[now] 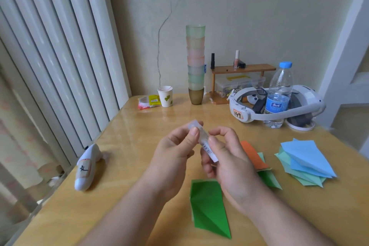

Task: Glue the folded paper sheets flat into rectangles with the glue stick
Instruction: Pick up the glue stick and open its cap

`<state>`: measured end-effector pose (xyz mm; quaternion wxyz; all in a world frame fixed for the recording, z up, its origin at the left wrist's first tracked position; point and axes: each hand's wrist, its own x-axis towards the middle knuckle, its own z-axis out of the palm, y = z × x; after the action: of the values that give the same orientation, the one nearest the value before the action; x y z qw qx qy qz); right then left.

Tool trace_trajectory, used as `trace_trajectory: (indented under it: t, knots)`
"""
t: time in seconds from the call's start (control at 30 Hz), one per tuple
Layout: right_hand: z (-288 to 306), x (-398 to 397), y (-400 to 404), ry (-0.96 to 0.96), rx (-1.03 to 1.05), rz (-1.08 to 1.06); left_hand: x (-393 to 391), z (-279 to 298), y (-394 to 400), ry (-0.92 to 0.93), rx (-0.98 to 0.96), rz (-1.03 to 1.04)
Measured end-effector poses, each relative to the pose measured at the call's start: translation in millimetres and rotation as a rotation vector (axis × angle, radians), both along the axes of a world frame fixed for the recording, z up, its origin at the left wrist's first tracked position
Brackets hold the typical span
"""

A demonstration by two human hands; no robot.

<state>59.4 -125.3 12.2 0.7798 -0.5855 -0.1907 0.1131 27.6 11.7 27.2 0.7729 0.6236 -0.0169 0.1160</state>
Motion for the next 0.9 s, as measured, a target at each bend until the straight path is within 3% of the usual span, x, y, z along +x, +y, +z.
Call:
trace_trajectory:
  t: [0.27, 0.57, 0.9]
  knots:
    - [-4, 0, 0, -0.106, -0.051, -0.066, 5, 1, 9, 0.031, -0.323, 0.059]
    - [0, -7, 7, 0.117, 0.028, 0.015, -2, 7, 8, 0.002, -0.282, -0.005]
    - [-3, -1, 0, -0.147, 0.049, -0.103, -4, 11, 13, -0.027, -0.293, 0.079]
